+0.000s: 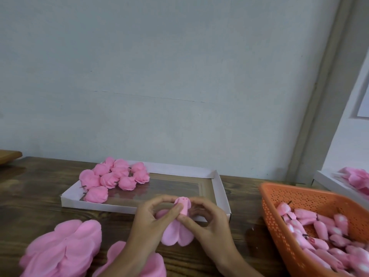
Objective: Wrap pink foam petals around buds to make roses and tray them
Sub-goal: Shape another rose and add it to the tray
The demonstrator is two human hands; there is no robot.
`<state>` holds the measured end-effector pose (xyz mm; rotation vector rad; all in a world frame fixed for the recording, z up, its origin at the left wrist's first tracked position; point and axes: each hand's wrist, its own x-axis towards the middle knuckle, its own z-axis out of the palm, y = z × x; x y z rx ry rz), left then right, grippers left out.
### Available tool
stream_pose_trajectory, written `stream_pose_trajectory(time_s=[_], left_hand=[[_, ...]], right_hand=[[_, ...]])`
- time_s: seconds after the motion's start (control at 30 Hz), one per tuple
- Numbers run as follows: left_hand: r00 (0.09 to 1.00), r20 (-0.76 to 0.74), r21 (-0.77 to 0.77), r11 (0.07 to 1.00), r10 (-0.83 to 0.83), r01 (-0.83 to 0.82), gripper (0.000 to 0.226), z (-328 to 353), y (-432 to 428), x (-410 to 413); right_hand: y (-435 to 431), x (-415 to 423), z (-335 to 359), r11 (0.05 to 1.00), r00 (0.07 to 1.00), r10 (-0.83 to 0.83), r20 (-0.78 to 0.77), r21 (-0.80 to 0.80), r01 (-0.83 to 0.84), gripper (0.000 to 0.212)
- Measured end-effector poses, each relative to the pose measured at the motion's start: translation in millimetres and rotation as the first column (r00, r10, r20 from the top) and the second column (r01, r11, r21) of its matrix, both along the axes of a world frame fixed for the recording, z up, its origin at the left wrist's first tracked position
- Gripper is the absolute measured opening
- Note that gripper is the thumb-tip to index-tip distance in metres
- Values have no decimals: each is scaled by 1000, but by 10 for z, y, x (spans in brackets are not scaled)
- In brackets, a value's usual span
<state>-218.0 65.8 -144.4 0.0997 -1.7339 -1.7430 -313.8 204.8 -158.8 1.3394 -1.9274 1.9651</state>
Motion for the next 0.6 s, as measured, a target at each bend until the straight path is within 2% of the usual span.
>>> stream_pose_trajectory(time_s=[0.13,0.23,0.3,0.43,0.6], left_hand=[[999,37,16,1000,-4,3,28,-2,-22,18],[994,86,51,996,62,-66,39,-18,-56,9],[992,103,101,991,77,-87,30,-31,-56,8],[983,64,105,978,174,-180,14,-73,-65,17],[968,54,79,965,245,-248,11,-67,-73,19]], right_hand=[[7,-7,-7,1000,997,14,71,1,-14,30],[9,-28,8,998,978,29,208,-66,-16,26],[15,-33,23,993,958,86,273,-99,-61,24],[31,-8,30,983,944,175,279,-102,-151,23],[19,30,30,967,936,254,245,-54,-248,27]])
